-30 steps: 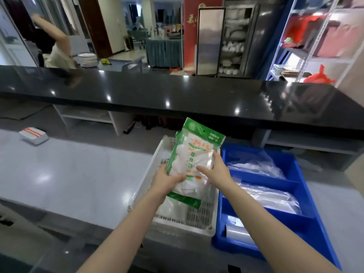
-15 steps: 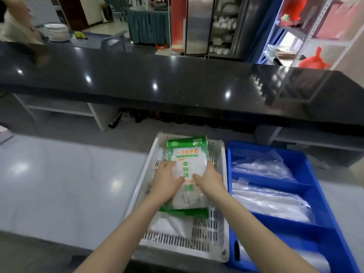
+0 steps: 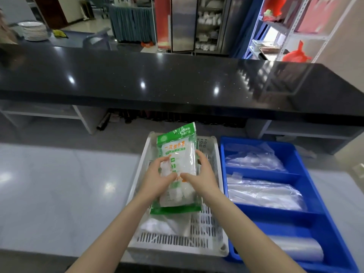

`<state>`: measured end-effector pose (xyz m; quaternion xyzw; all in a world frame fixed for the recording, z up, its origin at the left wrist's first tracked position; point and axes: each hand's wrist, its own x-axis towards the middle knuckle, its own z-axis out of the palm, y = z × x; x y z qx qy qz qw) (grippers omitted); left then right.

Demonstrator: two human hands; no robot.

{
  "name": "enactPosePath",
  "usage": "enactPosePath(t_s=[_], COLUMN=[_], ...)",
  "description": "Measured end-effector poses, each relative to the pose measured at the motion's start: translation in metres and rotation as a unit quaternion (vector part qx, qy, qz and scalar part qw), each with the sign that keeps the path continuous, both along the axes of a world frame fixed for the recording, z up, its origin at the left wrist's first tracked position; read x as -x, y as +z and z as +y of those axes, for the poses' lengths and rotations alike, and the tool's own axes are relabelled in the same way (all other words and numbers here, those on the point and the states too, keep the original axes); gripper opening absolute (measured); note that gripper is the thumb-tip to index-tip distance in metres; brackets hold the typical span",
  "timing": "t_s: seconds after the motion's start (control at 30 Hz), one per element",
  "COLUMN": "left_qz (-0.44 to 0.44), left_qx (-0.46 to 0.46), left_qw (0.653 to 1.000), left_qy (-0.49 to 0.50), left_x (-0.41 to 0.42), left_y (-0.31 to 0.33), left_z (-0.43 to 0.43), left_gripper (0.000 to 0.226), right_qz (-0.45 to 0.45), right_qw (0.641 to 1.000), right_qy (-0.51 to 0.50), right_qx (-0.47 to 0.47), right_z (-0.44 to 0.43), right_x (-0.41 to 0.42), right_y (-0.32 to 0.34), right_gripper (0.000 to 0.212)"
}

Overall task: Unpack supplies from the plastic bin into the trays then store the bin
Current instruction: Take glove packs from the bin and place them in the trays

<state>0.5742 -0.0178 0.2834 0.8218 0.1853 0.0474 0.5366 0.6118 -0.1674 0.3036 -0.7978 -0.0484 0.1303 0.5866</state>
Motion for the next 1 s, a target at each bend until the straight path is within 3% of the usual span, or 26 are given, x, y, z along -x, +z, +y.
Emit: enactPosePath(t_s=[0.23,0.37,0.47,0.6,0.8,1.0], left_qz=[-0.040,-0.048,-0.058,-0.064,-0.050,-0.111], left_qx=[0.018,-0.027,-0.021,-0.008,0.156,0.057], left_qw=[0.999,0.998,0.998,0.997,0.985,0.992], left_qy=[-0.023,-0.037,-0.017,0.041,0.051,0.026], left_x=[-0.002,-0.005,-0.004,-0.008,-0.019,-0.037], left_y=[0.020,0.029,0.030,0.033,0.039,0.039], left_z=[-0.020,-0.048,-0.068,-0.100,-0.163,-0.226], left_gripper=[0.060,0.062,0.056,0.051,0.073,0.067], right_qz=[0.049,0.105,0.099,0.086,0.094,-0.014], right_qw=[0.993,0.981,0.984,0.988,0.986,0.990], right_qy=[0.028,0.038,0.048,0.083,0.094,0.137], right_qx=[-0.100,-0.158,-0.141,-0.103,-0.102,0.041], right_z=[-0.027,-0.051,-0.069,-0.104,-0.176,-0.235], right_x=[-0.011,-0.021,-0.026,-0.040,-0.062,-0.079], right_y=[0.019,0.027,0.030,0.042,0.050,0.052], right_gripper=[0.090,0.065,0.055,0.068,0.061,0.073])
